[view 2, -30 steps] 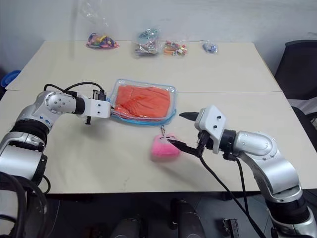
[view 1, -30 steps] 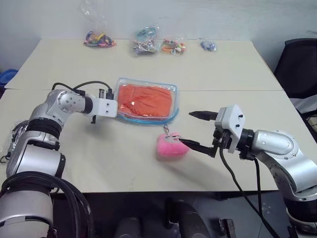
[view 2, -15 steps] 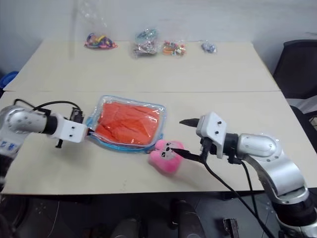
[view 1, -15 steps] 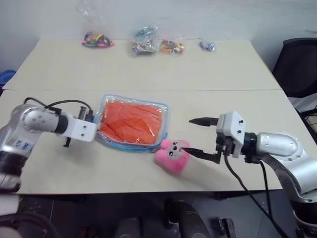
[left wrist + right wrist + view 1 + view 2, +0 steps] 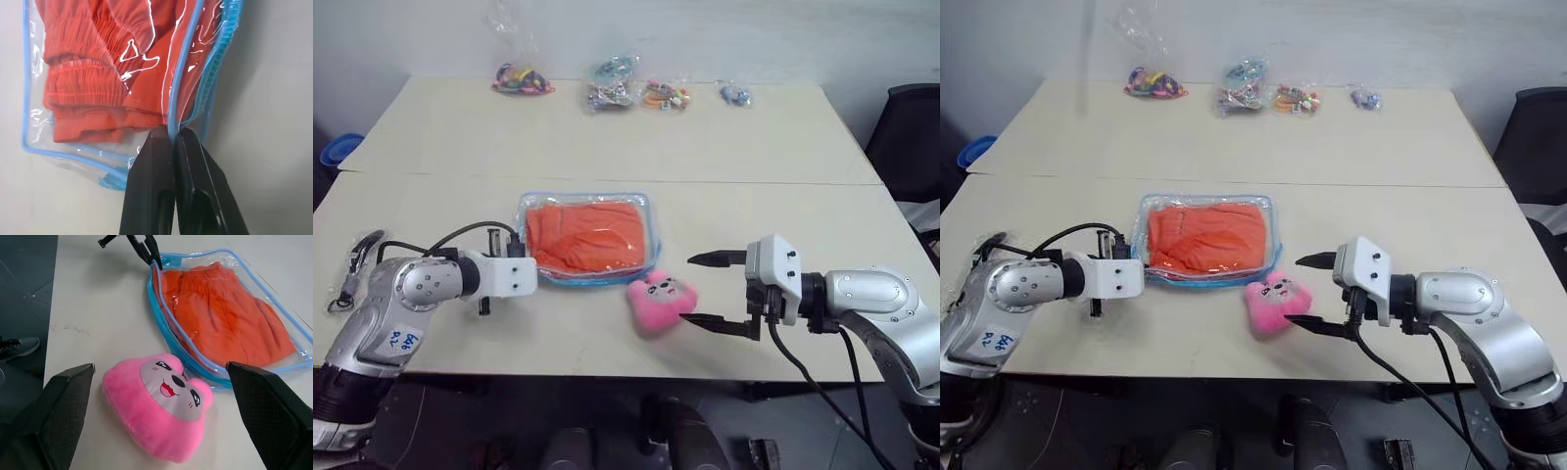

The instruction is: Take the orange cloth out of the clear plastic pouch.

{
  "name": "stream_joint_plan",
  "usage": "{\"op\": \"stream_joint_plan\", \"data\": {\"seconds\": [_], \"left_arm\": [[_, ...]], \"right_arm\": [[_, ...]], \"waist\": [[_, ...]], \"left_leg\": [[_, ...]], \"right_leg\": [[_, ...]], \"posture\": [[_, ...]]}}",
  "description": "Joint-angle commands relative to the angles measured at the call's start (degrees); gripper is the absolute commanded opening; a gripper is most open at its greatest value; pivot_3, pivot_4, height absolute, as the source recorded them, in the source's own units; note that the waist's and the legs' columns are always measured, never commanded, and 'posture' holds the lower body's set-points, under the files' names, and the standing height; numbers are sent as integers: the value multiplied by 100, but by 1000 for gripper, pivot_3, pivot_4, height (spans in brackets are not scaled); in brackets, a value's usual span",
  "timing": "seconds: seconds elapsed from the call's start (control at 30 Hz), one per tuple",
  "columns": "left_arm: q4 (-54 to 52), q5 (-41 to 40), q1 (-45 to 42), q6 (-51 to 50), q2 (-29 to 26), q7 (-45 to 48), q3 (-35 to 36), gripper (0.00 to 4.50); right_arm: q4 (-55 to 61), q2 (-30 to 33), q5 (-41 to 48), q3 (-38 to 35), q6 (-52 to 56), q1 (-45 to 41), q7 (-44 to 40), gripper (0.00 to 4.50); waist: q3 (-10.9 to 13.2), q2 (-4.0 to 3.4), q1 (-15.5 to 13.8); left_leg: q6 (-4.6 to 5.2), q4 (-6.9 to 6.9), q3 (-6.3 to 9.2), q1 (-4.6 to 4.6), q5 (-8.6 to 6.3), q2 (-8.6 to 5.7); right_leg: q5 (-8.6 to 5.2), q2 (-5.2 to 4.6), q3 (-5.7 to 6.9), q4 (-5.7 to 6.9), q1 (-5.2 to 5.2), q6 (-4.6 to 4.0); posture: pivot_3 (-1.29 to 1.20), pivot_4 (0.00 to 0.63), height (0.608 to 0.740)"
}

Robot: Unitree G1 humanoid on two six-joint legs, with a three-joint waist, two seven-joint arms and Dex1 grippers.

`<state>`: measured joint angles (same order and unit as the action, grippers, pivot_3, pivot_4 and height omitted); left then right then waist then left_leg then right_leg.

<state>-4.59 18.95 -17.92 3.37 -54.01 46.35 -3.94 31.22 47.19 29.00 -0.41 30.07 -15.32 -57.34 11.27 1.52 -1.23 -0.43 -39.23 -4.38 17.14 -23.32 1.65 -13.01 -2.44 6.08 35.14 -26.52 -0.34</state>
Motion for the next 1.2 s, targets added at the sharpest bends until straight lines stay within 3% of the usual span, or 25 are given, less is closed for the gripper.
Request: {"op": "stream_joint_plan", "data": {"seconds": [0.03,0.13,0.3,0.47,0.7,0.83,1.13,1.2], "left_arm": [[486,-18,-167,711,-89,-202,6,7],[763,-104,-283,1054,-111,-164,-4,7],[862,-570,-364,1118,-104,152,80,1359],[576,-1569,-158,461,-141,631,559,2903],[-1085,-4137,607,-2773,-490,1667,1756,2903],[-1577,-4597,632,-3513,-578,1506,2007,2928],[-1943,-4565,629,-3611,-519,1173,1908,2928],[-1973,-4549,608,-3612,-500,1119,1855,2928]], "right_arm": [[76,33,38,-34,-79,-63,-33,4500],[67,25,28,-20,-92,-66,-35,4500],[89,15,0,-29,-98,41,13,4500],[-70,-54,-362,180,-360,163,68,4500],[-895,-298,-1034,837,-1113,43,-109,4500],[-1383,-528,-1096,1140,-1384,-146,-413,3252],[-1193,-770,-305,995,-741,-543,-645,70],[-1231,-836,-425,1089,-738,-622,-575,29]], "waist": [[0,0,7],[0,0,0],[0,0,-7],[0,0,6],[0,0,68],[0,-1,114],[0,0,133],[0,0,128]], "left_leg": [[1,1,-1,0,0,1],[-5,1,-2,-1,2,1],[-11,1,-5,-1,6,0],[-19,1,-8,-1,10,0],[-27,0,-11,0,13,0],[-32,-1,-10,-3,16,-3],[-40,-1,-9,-4,17,-1],[-41,-1,-9,-4,18,-1]], "right_leg": [[0,0,0,0,-2,0],[0,-1,4,-1,-4,0],[0,-3,4,0,-4,0],[0,-2,4,0,-5,0],[0,1,1,17,-6,0],[-1,1,-4,6,-4,-1],[-2,4,-6,11,-5,-4],[-3,4,-6,12,-5,-5]], "posture": [[0,150,740],[0,150,740],[0,150,740],[0,150,740],[0,150,740],[0,150,740],[0,150,740],[0,150,740]]}}
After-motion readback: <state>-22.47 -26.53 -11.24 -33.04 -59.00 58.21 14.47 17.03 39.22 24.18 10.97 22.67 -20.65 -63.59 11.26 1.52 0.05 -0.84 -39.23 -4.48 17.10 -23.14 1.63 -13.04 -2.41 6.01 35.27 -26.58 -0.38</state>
